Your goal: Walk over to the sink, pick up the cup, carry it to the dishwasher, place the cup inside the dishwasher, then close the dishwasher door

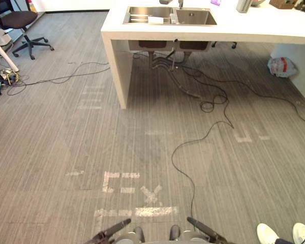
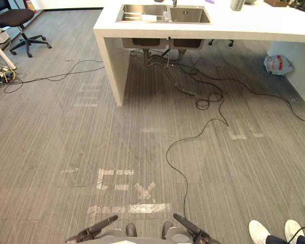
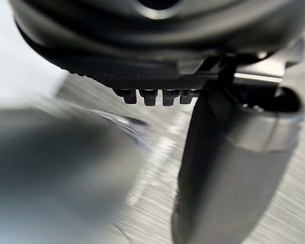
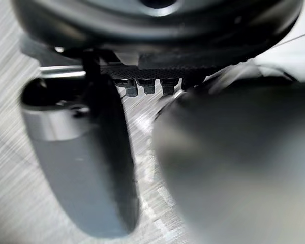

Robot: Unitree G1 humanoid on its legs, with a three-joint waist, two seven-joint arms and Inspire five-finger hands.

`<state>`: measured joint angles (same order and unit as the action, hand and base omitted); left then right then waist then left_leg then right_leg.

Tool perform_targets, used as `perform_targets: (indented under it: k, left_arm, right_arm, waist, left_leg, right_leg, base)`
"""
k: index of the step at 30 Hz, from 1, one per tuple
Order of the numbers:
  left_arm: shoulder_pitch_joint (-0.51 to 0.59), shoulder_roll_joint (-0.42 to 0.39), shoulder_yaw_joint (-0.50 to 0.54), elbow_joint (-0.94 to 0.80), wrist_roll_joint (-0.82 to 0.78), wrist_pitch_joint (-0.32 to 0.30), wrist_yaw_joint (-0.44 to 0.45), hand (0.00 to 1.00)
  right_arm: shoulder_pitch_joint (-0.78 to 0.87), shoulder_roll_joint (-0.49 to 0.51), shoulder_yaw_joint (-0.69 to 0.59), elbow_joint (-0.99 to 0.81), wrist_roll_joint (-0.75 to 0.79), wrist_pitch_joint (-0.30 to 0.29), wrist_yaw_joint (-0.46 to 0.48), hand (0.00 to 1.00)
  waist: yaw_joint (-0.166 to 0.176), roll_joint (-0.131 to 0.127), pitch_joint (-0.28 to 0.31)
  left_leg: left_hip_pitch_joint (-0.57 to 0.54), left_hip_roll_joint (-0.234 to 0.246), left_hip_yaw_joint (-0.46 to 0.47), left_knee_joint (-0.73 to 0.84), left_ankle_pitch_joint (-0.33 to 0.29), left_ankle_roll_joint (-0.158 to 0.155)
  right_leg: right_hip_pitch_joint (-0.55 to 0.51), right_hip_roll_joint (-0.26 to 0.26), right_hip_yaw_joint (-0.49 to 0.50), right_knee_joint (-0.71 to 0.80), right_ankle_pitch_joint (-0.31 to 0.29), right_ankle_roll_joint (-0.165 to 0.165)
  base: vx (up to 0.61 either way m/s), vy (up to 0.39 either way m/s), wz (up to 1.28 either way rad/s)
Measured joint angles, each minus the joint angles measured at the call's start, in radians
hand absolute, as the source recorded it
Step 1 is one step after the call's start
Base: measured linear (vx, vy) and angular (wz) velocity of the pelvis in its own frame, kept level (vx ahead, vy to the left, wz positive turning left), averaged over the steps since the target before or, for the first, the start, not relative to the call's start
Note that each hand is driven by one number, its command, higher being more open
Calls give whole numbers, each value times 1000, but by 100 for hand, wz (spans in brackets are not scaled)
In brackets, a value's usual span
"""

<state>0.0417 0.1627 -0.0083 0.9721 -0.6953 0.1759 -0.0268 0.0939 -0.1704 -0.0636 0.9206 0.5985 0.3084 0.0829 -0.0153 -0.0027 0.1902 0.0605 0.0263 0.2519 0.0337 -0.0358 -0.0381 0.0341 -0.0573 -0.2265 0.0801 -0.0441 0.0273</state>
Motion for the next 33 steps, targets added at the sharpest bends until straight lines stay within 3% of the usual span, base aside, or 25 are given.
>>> perform_targets:
  k: [4, 6, 9, 10, 14, 18, 23, 25, 33]
  left_arm:
    - [-22, -44, -40, -108, -183, -23, -99, 100]
    - [-22, -55, -46, -144, -199, -32, -128, 100]
    - [-24, -62, -77, -194, -187, -113, -145, 100]
    - [-22, -62, -79, -211, -187, -180, -145, 100]
    - [-9, -59, -75, -258, -183, -343, -100, 100]
    - [22, -57, -59, -317, -103, -403, -61, 100]
    - [29, -64, -60, -320, -31, -374, 18, 100]
    - [42, -63, -60, -306, -12, -323, 15, 100]
    - [61, -59, -69, -208, 152, -219, 4, 100]
  right_arm:
    - [-41, 9, 10, -36, 27, -91, -25, 100]
    - [-61, 22, 10, -62, 47, -121, -24, 100]
    - [-107, 34, 10, -127, 78, -181, -16, 100]
    - [-129, 34, 9, -153, 89, -207, -7, 100]
    - [-136, 35, 5, -193, 116, -279, 25, 100]
    - [-72, 41, -17, -242, 120, -337, 71, 100]
    - [-38, 42, -43, -246, 114, -343, 109, 100]
    - [-21, 42, -47, -246, 76, -340, 118, 100]
    - [2, 39, -46, -201, -137, -334, 130, 100]
  waist:
    - [-4, 5, 23]
    - [-5, 5, 24]
    - [-9, 12, 36]
    - [-9, 16, 45]
    - [-9, 20, 52]
    - [-10, 21, 52]
    - [-12, 21, 53]
    - [-14, 23, 54]
    - [-16, 24, 54]
  left_leg:
    - [6, -10, -8, -22, 15, -9]
    - [8, -12, -11, -27, 20, -12]
    - [17, -12, -21, -28, 23, -11]
    - [20, -12, -23, -27, 26, -9]
    - [21, -12, -27, -28, 29, -4]
    - [21, -14, -27, -27, 29, -4]
    - [21, -15, -27, -24, 30, 1]
    - [21, -14, -26, -23, 31, 6]
    - [24, -11, -21, -22, 32, 24]
  right_leg:
    - [1, -11, -18, -2, 3, 5]
    - [3, -13, -25, -1, 4, 5]
    - [15, -14, -34, -1, 3, 5]
    - [19, -14, -37, 0, 3, 5]
    - [22, -14, -46, 1, 3, 5]
    - [22, -16, -46, 2, 3, 5]
    - [20, -18, -46, 9, 1, 1]
    - [20, -17, -46, 11, 0, -1]
    - [18, -14, -41, 18, -1, -2]
  base:
    - [-12, 9, 6]
    - [-15, 1, 10]
    - [-33, -14, 10]
    - [-32, -12, 6]
    - [-25, -14, 7]
    - [0, 0, 0]
    - [0, 0, 0]
    - [0, 0, 0]
    - [-1, -2, -1]
